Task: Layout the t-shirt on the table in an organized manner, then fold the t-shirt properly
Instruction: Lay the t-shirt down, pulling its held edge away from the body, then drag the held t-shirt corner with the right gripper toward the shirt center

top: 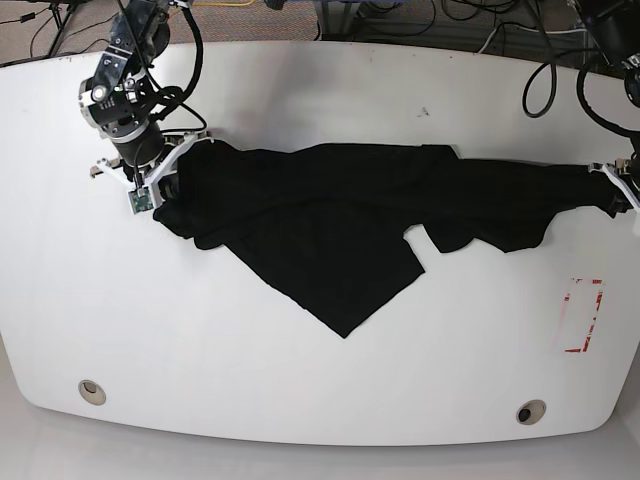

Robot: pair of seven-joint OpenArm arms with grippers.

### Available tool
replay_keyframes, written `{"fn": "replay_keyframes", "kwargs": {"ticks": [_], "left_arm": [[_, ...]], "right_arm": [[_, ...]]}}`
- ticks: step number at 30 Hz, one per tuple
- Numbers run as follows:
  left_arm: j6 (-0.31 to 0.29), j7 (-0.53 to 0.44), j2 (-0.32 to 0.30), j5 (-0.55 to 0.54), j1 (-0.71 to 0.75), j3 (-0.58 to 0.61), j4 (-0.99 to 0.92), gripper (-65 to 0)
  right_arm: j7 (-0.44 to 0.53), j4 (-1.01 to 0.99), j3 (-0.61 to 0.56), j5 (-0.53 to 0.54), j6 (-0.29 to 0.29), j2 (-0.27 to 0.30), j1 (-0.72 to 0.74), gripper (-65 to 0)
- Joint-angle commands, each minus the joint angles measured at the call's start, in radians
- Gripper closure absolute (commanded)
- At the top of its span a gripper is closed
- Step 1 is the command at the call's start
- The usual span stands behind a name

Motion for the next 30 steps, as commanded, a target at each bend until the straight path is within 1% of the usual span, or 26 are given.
{"fn": "replay_keyframes", "kwargs": {"ticks": [1, 5, 10, 14, 17, 22, 24, 28, 30], "left_arm": [[0.002, -0.025, -0.027, -0.008, -0.001, -0.014, 0.015, 0.0], [0.002, -0.025, -0.03, -0.006, 0.019, -0.048, 0.014, 0.0], [0.002, -0.025, -0.037, -0.006, 0.037, -0.057, -0.017, 0.0], [0.002, -0.025, -0.066, -0.006, 0.047, -0.056, -0.06, 0.0], [0.002, -0.027, -0.07, -0.006, 0.053, -0.057, -0.086, 0.0], [0.002, -0.065, -0.07, 0.003, 0.085, -0.057, -0.093, 0.0], [0.002, -0.085, -0.07, 0.015, 0.1, -0.057, -0.09, 0.0], [0.002, -0.107, -0.066, 0.026, 0.113, -0.053, -0.089, 0.0], [0.002, -0.107, -0.065, 0.026, 0.114, -0.051, -0.089, 0.0]], "right_arm": [[0.026, 0.015, 0.0, 0.01, -0.004, -0.005, -0.006, -0.3], [0.026, 0.001, 0.0, 0.01, -0.005, -0.007, -0.033, -0.3], [0.027, -0.037, 0.002, 0.01, -0.005, -0.007, -0.053, -0.2], [0.029, -0.063, 0.002, 0.01, -0.005, -0.012, -0.072, -0.2], [0.032, -0.068, 0.002, 0.01, -0.005, -0.012, -0.08, -0.6], [0.038, -0.069, 0.0, 0.01, -0.005, -0.012, -0.092, -1.7], [0.038, -0.069, 0.0, 0.01, -0.005, -0.012, -0.092, -5.9], [0.035, -0.063, 0.0, 0.01, -0.005, -0.012, -0.094, -28.5], [0.035, -0.054, 0.0, 0.01, -0.005, -0.012, -0.094, -38.4]]}}
